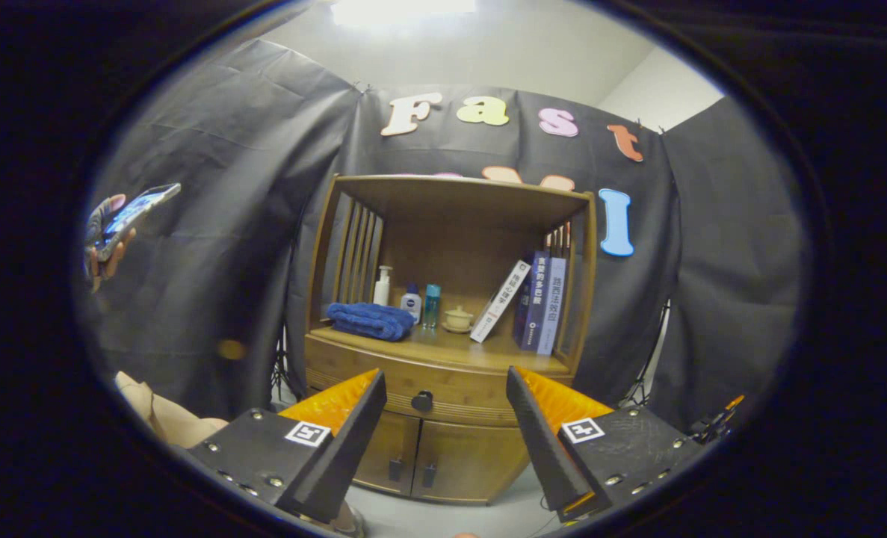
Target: Pull open the drawer, take out the items inside it, and place them on the countertop above the cabinet.
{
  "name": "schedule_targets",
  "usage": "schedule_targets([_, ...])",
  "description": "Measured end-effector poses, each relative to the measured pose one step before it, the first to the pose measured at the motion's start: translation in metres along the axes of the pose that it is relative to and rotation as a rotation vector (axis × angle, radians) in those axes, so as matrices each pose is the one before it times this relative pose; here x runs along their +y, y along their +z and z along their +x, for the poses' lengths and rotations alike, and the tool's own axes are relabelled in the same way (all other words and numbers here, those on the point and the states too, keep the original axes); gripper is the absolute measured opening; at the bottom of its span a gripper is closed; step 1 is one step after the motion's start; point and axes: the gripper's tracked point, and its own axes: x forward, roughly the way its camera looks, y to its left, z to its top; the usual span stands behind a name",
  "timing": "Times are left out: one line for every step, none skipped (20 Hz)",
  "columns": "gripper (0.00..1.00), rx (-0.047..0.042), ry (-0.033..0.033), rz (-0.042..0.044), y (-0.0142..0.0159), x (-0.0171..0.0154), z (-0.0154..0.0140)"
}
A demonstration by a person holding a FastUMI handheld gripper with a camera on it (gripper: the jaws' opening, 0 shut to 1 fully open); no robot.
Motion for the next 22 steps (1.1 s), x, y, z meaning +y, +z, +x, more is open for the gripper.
schedule_targets([0.97, -0.00174, 0.00592, 0.00390, -0.00388, 0.00484, 0.01111])
schedule_targets([0.97, 0.00159, 0.00132, 0.00363, -0.00404, 0.00362, 0.00936])
schedule_targets([0.97, 0.00142, 0.00125, 0.00014, -0.00463, 0.00465, 0.00825])
schedule_targets([0.97, 0.00066, 0.00455, -0.00480, -0.00463, 0.00400, 0.01038])
schedule_targets([0.97, 0.00350, 0.00137, -0.00855, -0.00593, 0.00417, 0.00912])
schedule_targets([0.97, 0.00148, -0.00205, -0.00950, -0.00535, 0.00176, 0.01095])
schedule_targets([0.97, 0.00113, 0.00086, -0.00617, -0.00480, 0.00339, 0.01027])
schedule_targets([0.97, 0.00523, 0.00210, -0.00122, -0.00606, 0.00229, 0.01072])
schedule_targets([0.97, 0.00404, 0.00003, 0.00185, -0.00561, 0.00272, 0.00939])
schedule_targets([0.97, 0.00720, 0.00225, 0.00275, -0.00593, 0.00175, 0.00948])
schedule_targets([0.97, 0.00210, 0.00079, 0.00097, -0.00433, 0.00176, 0.00872])
schedule_targets([0.97, 0.00456, 0.00414, -0.01042, -0.00664, 0.00447, 0.00715])
schedule_targets([0.97, 0.01054, 0.00057, -0.02097, -0.00524, 0.00192, 0.00792])
schedule_targets([0.97, 0.00737, -0.00214, -0.02322, -0.00468, 0.00110, 0.00517])
schedule_targets([0.97, 0.00812, 0.00106, -0.01847, -0.00475, 0.00202, 0.00743])
schedule_targets([0.97, 0.00928, 0.00272, -0.01350, -0.00619, 0.00474, 0.00635])
schedule_targets([0.97, 0.01259, 0.00133, -0.00816, -0.00644, 0.00272, 0.00611])
schedule_targets([0.97, 0.00867, 0.00029, -0.00010, -0.00473, 0.00221, 0.00698])
schedule_targets([0.97, 0.00932, 0.00010, 0.00405, -0.00396, 0.00177, 0.00661])
schedule_targets([0.97, 0.00800, -0.00246, 0.00424, -0.00476, 0.00036, 0.00637])
schedule_targets([0.97, 0.00822, -0.00564, 0.00363, -0.00380, -0.00032, 0.00547])
schedule_targets([0.97, 0.00750, -0.00382, 0.00329, -0.00401, -0.00029, 0.00609])
